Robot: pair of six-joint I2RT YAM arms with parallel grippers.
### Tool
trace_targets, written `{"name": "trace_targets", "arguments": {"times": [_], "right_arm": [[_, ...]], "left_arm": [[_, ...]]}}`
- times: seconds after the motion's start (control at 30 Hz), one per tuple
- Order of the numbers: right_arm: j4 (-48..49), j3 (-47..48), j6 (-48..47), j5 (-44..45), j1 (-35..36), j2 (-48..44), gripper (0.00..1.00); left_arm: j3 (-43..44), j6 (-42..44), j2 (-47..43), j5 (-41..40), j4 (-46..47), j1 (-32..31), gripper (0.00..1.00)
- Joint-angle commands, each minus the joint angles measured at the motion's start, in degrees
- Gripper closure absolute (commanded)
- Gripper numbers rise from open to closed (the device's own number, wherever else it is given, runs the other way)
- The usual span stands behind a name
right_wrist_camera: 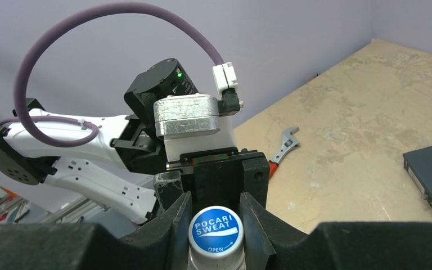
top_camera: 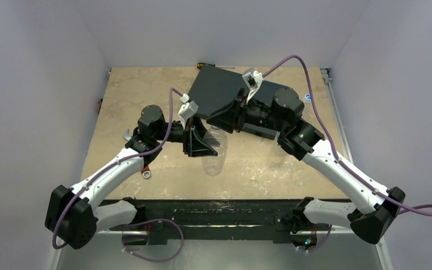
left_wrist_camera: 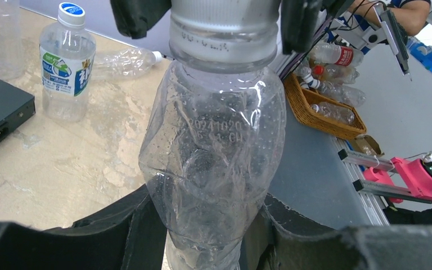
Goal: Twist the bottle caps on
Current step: Screw the bottle cap onto the plastic bottle.
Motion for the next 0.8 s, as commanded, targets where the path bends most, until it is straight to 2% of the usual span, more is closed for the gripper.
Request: {"name": "trace_targets", "arguments": {"times": [0.0, 0.07, 0.2, 0.37, 0.43, 0.53, 0.67, 0.77], "right_arm": [[0.68, 1.19, 1.7, 1.52, 0.63, -2.61, 0.9], [-2.99, 2.26, 0.28, 5.43, 0.69, -2.14, 0.99], [-9.42, 4.15, 0.61, 14.75, 1.01, -0.57, 1.0], [-19.3, 9.56, 2.37, 32.35, 5.16, 4.12, 1.0], [-24.06, 12.27, 4.96, 41.12, 7.14, 6.96, 1.0], [-30.82, 17.23, 8.73, 49.63, 9.17, 12.22, 1.0], [-35.05, 22.02, 11.71, 55.85, 11.39, 17.19, 1.0], [-34.35, 22.95, 12.33, 56.5, 11.59, 17.96, 1.0]], "left_arm": [[0.56, 3.94, -0.1, -4.7, -6.38, 0.14, 1.0], [2.3, 7.75, -0.31, -9.77, -11.48, 0.14, 1.0], [5.36, 12.04, -1.37, -24.81, -17.06, 0.06, 1.0], [8.62, 14.39, -2.21, -41.07, -16.82, -1.85, 1.0], [9.62, 15.15, -1.96, -47.19, -15.39, -3.79, 1.0], [11.35, 17.48, -0.93, -56.53, -14.05, -8.35, 1.0], [12.9, 20.03, 0.67, -67.43, -12.5, -13.09, 1.0], [12.54, 20.48, 1.13, -69.5, -11.28, -14.29, 1.0]]}}
